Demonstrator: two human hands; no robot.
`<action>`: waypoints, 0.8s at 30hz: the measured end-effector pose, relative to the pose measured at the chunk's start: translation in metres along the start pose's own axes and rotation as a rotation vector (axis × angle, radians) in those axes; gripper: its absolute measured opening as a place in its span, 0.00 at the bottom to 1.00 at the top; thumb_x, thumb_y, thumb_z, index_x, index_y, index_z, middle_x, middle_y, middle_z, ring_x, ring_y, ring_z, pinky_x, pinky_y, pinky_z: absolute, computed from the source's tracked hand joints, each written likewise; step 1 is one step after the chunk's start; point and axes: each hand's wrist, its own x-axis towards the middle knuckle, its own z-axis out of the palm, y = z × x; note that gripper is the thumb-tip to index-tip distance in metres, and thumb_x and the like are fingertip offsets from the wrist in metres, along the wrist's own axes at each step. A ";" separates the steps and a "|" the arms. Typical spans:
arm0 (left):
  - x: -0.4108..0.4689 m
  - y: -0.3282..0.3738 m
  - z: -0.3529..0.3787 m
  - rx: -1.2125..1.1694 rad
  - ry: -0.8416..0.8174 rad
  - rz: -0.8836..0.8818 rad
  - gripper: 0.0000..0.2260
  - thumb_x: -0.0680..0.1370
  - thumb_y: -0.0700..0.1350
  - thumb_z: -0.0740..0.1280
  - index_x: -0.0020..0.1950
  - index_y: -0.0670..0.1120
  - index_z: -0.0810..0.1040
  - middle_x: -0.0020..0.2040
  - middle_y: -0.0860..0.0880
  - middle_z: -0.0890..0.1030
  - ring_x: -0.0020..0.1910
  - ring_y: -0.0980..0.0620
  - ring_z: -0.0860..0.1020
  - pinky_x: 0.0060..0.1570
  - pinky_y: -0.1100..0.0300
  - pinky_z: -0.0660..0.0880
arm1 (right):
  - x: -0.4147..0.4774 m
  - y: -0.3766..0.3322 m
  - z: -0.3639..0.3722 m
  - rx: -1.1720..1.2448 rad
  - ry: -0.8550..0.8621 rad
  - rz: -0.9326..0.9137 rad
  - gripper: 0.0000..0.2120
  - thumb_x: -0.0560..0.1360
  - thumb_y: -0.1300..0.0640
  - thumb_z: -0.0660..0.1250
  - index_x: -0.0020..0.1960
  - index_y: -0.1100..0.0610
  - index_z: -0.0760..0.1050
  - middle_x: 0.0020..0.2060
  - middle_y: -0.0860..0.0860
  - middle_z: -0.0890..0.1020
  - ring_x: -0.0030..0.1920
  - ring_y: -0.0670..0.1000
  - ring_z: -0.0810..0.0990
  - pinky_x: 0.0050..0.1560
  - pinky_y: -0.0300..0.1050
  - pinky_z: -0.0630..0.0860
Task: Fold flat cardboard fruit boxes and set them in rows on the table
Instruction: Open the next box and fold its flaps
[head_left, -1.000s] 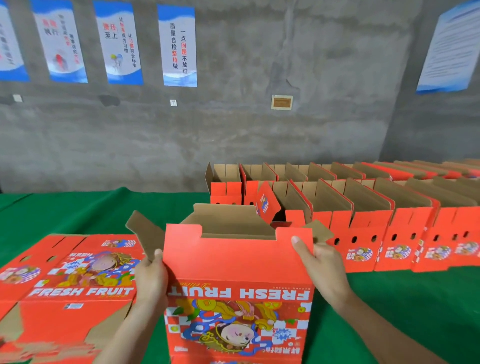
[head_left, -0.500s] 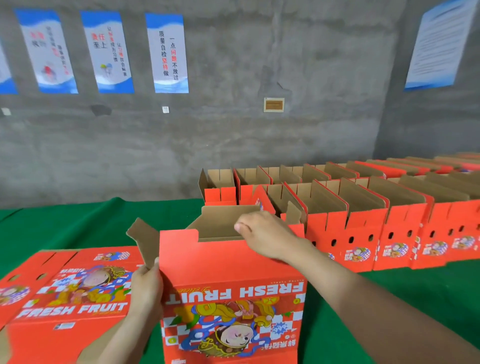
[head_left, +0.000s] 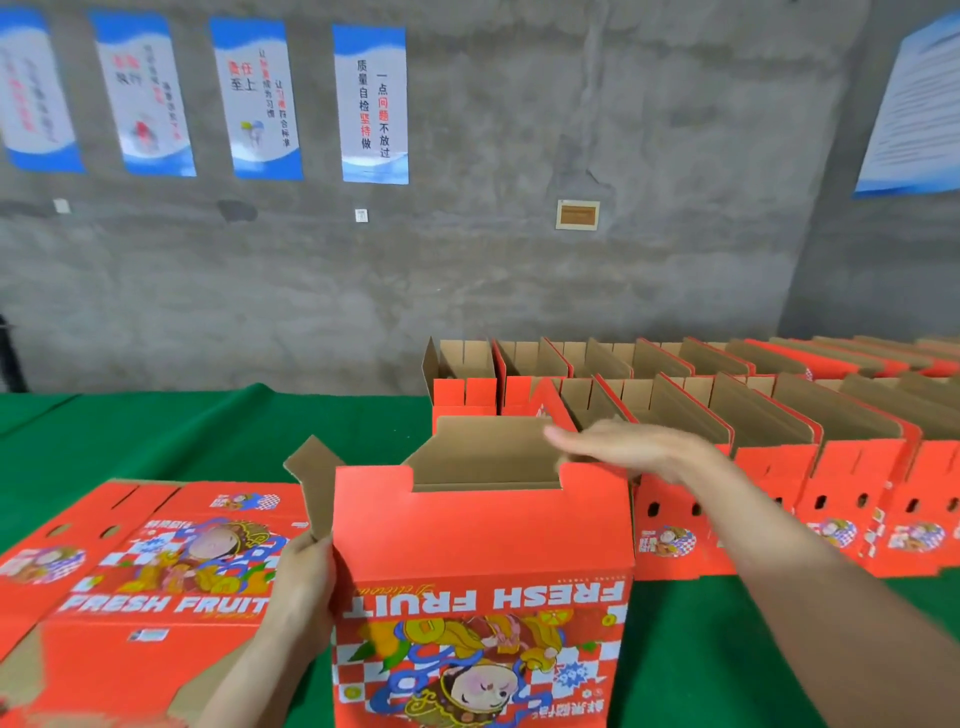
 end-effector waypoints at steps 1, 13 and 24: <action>0.001 -0.001 0.000 -0.014 0.002 0.001 0.06 0.80 0.38 0.59 0.45 0.39 0.72 0.26 0.43 0.81 0.23 0.47 0.79 0.23 0.58 0.76 | -0.011 0.014 -0.003 0.087 -0.038 -0.072 0.38 0.63 0.24 0.58 0.53 0.54 0.81 0.52 0.46 0.84 0.56 0.47 0.79 0.68 0.53 0.68; 0.010 -0.016 0.032 0.030 0.347 0.257 0.12 0.81 0.43 0.58 0.40 0.40 0.73 0.32 0.46 0.73 0.32 0.48 0.70 0.33 0.57 0.65 | -0.037 0.066 0.071 0.299 0.731 -0.145 0.26 0.75 0.40 0.62 0.36 0.63 0.76 0.35 0.54 0.79 0.42 0.53 0.79 0.45 0.44 0.68; 0.009 -0.024 0.031 0.203 0.215 0.344 0.12 0.80 0.40 0.59 0.37 0.46 0.72 0.32 0.44 0.75 0.33 0.45 0.71 0.33 0.56 0.66 | -0.011 0.080 0.093 -0.351 0.942 -0.035 0.23 0.72 0.49 0.71 0.66 0.40 0.72 0.78 0.54 0.43 0.75 0.61 0.32 0.69 0.63 0.32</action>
